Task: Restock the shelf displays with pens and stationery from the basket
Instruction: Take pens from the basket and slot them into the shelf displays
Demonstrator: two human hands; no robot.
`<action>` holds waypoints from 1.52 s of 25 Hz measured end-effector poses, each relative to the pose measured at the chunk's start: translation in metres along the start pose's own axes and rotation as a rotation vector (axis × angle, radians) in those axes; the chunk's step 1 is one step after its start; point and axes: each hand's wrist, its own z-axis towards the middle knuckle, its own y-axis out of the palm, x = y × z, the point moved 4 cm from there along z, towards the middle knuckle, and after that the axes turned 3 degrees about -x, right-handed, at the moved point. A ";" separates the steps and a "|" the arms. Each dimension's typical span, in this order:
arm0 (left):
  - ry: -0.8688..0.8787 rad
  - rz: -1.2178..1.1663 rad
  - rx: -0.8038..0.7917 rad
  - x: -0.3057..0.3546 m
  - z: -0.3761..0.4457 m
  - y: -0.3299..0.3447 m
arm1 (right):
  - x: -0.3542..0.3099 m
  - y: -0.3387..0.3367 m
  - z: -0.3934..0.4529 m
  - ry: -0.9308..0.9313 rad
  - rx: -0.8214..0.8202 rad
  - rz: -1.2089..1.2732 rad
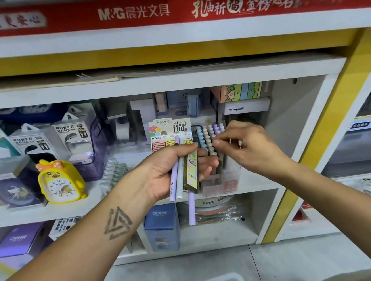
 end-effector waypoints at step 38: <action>0.323 -0.001 0.346 0.051 -0.051 -0.063 | -0.063 0.061 0.045 -0.183 -0.218 -0.213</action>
